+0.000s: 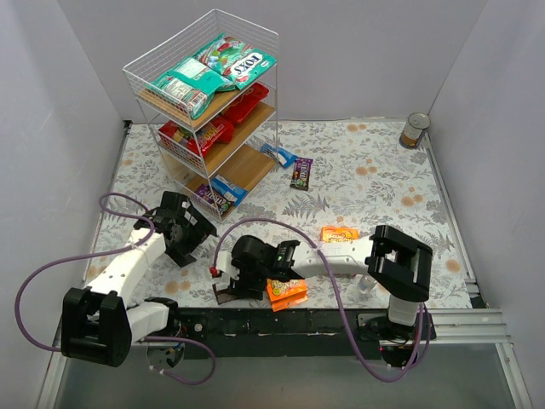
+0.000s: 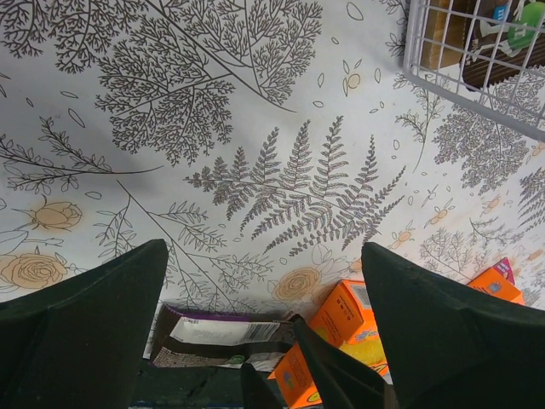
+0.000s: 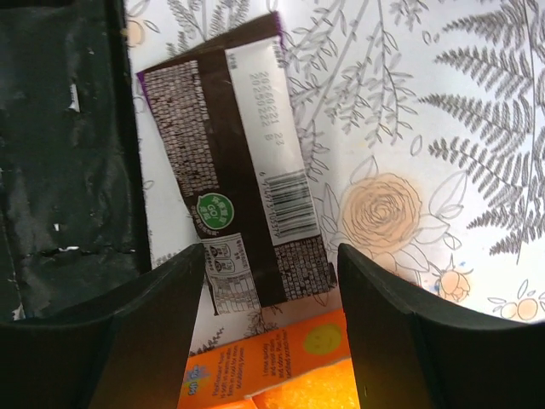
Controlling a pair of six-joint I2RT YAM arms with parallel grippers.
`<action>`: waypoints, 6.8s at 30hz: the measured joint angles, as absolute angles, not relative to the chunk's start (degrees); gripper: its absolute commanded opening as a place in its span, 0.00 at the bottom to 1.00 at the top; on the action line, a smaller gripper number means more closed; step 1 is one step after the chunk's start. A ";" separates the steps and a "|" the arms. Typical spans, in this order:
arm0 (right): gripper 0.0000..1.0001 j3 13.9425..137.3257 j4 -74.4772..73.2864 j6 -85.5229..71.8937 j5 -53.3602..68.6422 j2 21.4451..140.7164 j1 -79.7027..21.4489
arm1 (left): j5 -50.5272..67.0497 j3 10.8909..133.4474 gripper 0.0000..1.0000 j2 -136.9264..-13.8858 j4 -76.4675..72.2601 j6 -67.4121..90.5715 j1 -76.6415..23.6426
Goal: Place and organize the candy bags onto the shelf
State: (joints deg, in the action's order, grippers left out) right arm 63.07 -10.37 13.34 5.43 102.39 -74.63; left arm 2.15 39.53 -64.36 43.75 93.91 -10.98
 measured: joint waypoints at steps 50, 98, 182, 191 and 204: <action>0.67 63.83 -4.51 -23.09 18.00 99.50 -43.07 | 17.21 31.35 0.70 -70.08 21.69 87.26 -10.98; 0.23 62.26 7.55 -61.23 26.39 114.15 -46.00 | 22.48 27.42 0.27 -72.27 19.20 85.65 -10.94; 0.24 93.89 9.67 -70.87 17.67 134.43 -35.03 | 2.74 35.73 0.63 -56.88 32.60 82.65 -10.94; 0.54 93.21 10.46 -75.59 15.77 134.45 -35.73 | 2.70 35.73 0.65 -56.86 32.84 82.65 -10.94; 0.82 86.65 4.64 -69.30 10.33 124.31 -35.22 | 2.35 35.73 0.93 -56.86 32.67 82.65 -10.94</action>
State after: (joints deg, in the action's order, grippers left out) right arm 86.65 4.64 -69.30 10.33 124.31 -35.22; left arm 2.35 35.73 -56.86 32.67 82.65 -10.94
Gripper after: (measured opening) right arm 0.801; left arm 0.829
